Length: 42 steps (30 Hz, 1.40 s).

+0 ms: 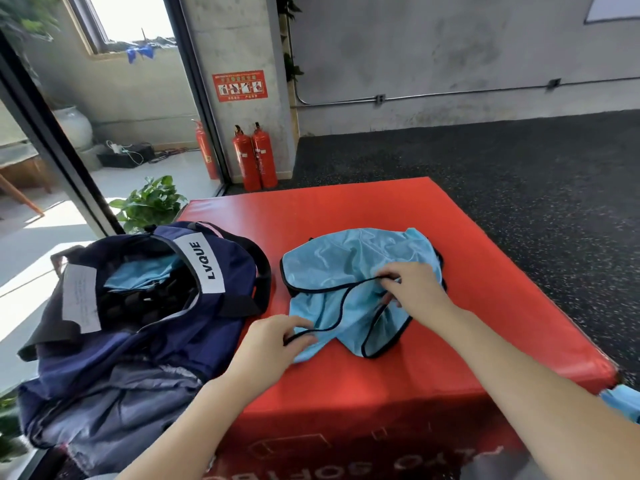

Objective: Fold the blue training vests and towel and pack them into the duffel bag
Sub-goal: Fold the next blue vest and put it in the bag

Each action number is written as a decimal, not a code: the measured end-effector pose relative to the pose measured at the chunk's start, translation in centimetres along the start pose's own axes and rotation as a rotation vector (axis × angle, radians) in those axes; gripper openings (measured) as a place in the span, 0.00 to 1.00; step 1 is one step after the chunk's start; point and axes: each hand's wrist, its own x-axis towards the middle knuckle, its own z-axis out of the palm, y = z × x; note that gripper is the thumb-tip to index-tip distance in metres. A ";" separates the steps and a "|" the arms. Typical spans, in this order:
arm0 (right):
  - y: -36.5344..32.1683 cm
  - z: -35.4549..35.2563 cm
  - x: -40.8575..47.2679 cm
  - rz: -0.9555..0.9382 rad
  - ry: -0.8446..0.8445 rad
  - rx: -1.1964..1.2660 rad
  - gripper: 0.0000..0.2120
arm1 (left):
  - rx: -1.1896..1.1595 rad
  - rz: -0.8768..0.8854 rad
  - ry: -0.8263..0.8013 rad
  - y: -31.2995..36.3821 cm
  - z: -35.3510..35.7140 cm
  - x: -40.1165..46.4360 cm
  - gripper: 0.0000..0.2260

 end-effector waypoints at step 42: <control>6.8 -8.4 -9.9 0.004 -0.085 -0.604 0.07 | 0.158 0.046 -0.105 -0.4 -1.7 -4.1 0.07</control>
